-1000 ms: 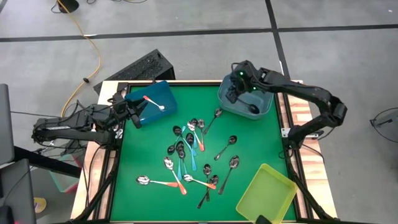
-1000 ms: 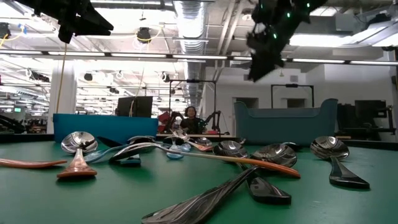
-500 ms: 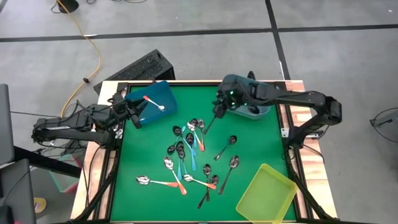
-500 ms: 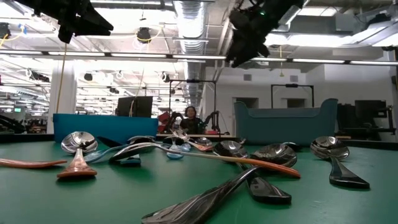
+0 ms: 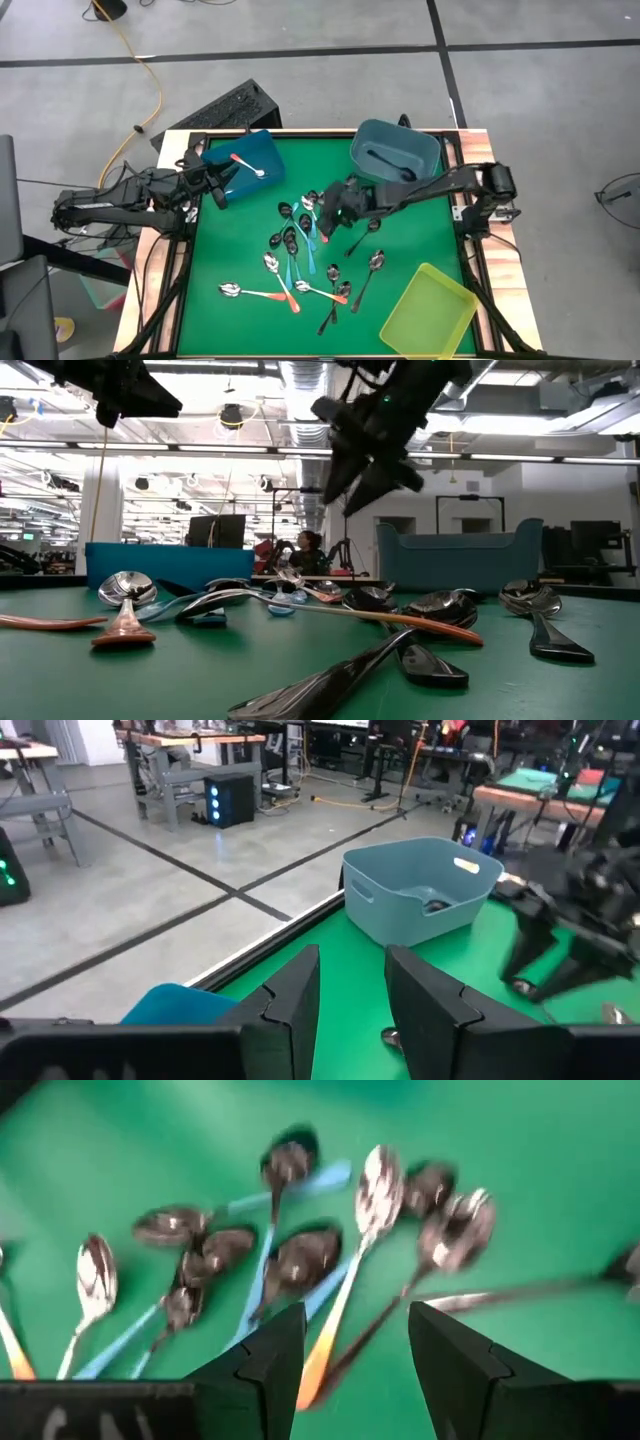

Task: Sort silverware by color (type)
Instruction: Put the blue spoon into the yellow bin

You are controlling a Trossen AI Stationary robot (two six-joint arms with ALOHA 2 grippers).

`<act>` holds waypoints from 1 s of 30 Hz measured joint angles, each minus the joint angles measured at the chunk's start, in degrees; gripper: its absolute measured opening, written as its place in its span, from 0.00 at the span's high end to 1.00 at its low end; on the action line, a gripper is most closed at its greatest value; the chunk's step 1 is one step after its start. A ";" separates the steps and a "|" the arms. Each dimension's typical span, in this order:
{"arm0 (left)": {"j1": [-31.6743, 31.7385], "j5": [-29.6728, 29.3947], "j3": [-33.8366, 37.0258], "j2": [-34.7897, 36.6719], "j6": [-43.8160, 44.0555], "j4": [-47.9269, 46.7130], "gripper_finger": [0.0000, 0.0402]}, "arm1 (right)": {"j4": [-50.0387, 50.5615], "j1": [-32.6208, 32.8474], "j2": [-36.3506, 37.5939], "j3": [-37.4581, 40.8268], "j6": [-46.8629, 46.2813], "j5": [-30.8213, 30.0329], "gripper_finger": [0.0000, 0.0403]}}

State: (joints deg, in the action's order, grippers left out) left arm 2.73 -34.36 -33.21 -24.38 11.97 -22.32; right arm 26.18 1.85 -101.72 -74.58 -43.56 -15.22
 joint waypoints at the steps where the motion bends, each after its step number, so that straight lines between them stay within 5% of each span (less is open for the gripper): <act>1: 0.00 0.31 0.00 0.00 -0.45 -0.16 0.75 | -0.63 0.81 -1.35 -0.91 -1.76 0.01 0.52; 22: 0.06 4.17 0.00 -1.99 -5.27 -1.36 0.75 | 13.51 8.78 -27.97 -28.06 -8.16 -4.30 0.52; 30: -0.03 6.48 0.00 -2.18 -1.19 -1.79 0.75 | 18.23 11.04 -33.46 -32.70 -15.28 -4.26 0.53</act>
State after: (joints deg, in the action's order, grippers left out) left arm 2.70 -27.88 -33.21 -26.56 10.78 -24.12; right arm 44.41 12.89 -135.17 -107.28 -58.84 -19.48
